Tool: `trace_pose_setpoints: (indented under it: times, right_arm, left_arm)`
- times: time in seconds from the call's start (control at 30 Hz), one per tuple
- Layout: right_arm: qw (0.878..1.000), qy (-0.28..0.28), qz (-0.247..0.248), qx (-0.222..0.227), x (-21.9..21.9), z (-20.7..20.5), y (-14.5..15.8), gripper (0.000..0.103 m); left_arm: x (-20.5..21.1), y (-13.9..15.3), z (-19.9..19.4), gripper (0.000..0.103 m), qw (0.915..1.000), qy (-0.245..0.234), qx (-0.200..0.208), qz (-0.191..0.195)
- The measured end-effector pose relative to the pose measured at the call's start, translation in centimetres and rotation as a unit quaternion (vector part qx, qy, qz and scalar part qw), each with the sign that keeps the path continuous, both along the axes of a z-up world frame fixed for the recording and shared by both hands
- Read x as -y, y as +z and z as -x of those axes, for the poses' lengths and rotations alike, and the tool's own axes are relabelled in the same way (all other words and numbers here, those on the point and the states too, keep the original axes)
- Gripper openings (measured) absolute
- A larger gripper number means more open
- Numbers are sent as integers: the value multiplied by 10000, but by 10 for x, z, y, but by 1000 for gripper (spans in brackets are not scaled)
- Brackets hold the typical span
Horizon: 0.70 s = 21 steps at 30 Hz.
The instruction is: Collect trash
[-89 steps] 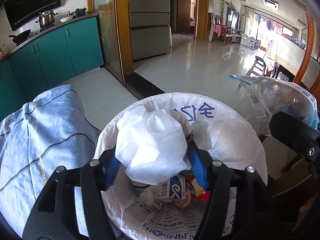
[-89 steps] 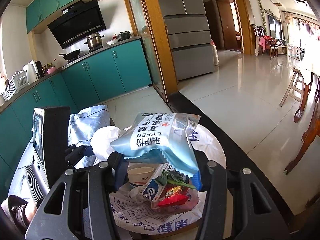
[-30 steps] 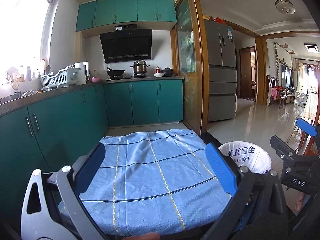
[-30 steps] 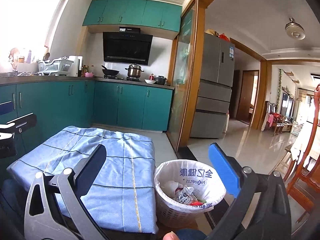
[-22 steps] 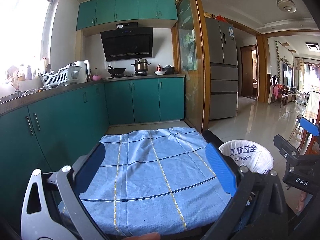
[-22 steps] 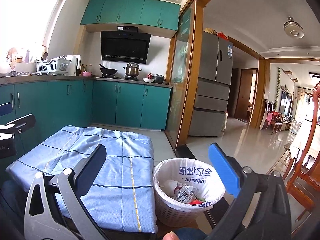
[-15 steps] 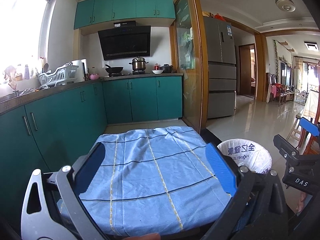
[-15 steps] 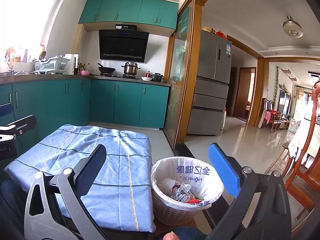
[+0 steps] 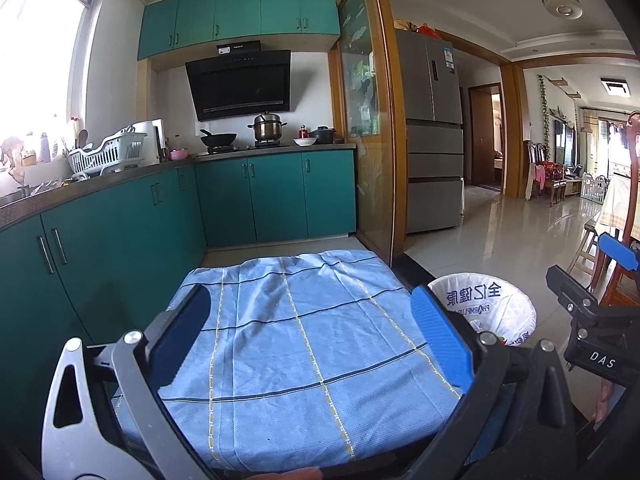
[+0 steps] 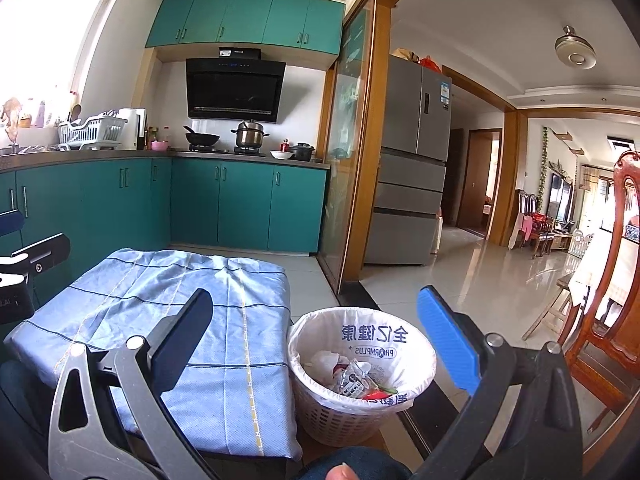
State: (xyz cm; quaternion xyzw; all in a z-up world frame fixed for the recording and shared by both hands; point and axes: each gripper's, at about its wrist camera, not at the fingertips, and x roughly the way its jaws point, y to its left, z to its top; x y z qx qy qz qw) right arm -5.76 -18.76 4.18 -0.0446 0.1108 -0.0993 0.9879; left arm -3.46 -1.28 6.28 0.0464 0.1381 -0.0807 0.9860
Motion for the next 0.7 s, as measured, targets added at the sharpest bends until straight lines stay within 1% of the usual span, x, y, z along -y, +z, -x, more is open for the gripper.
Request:
trace_pose_setpoints:
  times: [0.7]
  right_arm:
    - [10000,-25,24,30,4,5,5,100]
  left_arm:
    - [4,-2,0,100,10000,-52,-23,-22]
